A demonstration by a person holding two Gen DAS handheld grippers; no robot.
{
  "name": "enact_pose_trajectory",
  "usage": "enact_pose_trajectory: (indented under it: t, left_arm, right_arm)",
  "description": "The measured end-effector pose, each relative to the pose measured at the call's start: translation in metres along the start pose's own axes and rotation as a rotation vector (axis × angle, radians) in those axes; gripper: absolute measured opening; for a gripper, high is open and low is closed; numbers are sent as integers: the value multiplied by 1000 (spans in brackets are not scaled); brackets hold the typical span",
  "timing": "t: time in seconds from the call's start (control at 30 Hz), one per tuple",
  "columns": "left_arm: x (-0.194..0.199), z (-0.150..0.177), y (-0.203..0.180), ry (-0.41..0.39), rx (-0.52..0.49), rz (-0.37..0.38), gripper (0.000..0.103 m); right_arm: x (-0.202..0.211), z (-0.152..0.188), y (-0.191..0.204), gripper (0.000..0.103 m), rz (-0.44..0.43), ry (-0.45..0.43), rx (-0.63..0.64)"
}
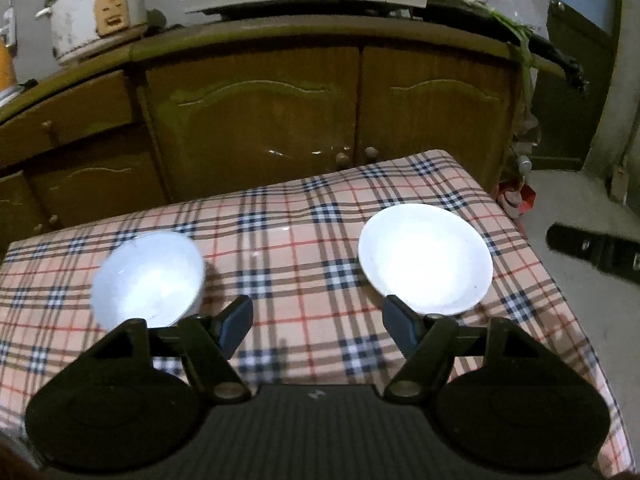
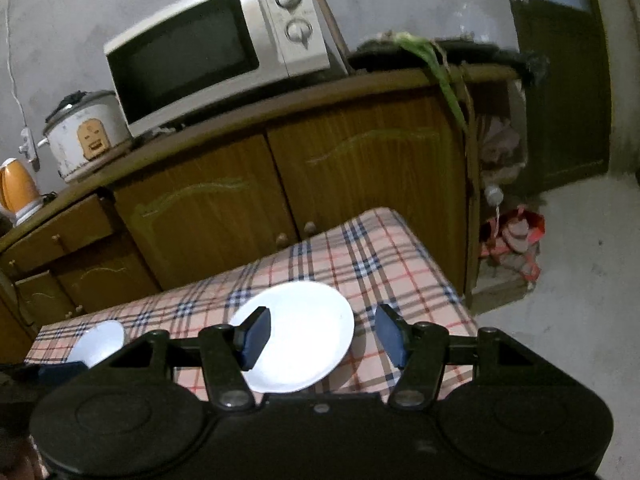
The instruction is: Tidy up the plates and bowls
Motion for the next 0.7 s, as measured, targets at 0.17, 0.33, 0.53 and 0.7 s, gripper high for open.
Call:
enact_pose_trajectory:
  t: [0.17,0.33,0.53,0.7]
  left_arm:
    - [-27,-3,-13,24,13,15,73]
    - [-51,-7,-19,29,19,12,73]
    - [-81,-7,-23,60,30,-2,73]
    - [-103,-9,-26,69,48,4,73]
  right_arm:
    - [-25,11,-12,71,5,39,-6]
    - [-46,18,-22,71,0,54,-47]
    - [-70,29,-34,71,11,70,-98]
    - [-87,35,-39,71,8,70,-127]
Point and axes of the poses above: each gripper's, at about its wrist camera, not at the fingertips, and x roughly against the way its jaws point, y to its left, z to its underside, the point moved 10 cm from there along -x, roughly the way its jaws point, and after that the axes turned 8 degrees about -z, right-handed, at the moved point
